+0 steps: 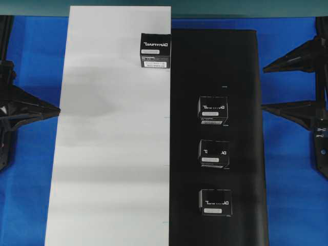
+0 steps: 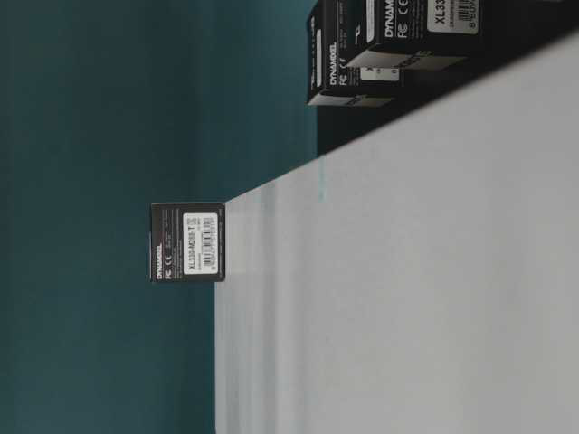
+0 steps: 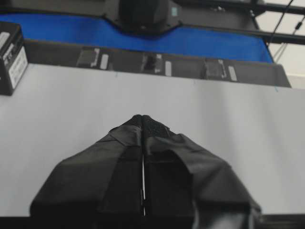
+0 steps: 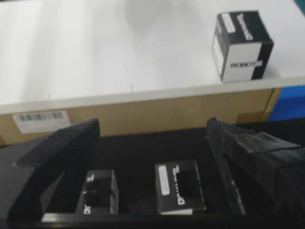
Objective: Place the box from the black base onto the white base.
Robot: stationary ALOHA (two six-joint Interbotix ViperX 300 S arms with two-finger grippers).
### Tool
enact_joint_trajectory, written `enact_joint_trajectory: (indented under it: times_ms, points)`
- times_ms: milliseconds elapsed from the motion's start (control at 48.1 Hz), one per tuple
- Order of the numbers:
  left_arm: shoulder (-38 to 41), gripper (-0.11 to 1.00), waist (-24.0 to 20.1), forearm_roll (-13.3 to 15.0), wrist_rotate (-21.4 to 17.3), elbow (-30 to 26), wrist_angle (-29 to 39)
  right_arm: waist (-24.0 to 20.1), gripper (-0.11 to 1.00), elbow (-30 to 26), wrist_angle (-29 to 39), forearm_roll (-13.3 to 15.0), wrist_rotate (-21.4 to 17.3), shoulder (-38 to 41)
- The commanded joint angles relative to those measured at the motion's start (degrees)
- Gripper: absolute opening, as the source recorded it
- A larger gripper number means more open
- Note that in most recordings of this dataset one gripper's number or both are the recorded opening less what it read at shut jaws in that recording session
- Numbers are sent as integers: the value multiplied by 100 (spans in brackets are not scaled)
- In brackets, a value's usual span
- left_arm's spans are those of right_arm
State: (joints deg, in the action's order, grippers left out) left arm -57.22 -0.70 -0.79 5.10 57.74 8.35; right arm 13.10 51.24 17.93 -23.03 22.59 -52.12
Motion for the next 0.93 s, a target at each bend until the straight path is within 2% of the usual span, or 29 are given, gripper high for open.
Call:
enact_joint_trajectory:
  times_ms: [0, 914]
  points:
    - [35, -6, -9, -9, 9, -70, -53, -9, 99, -35, -105, -18, -9, 35]
    - [26, -6, 18, -18, 9, -70, -35, -44, 99, 44, -202, -18, -9, 35]
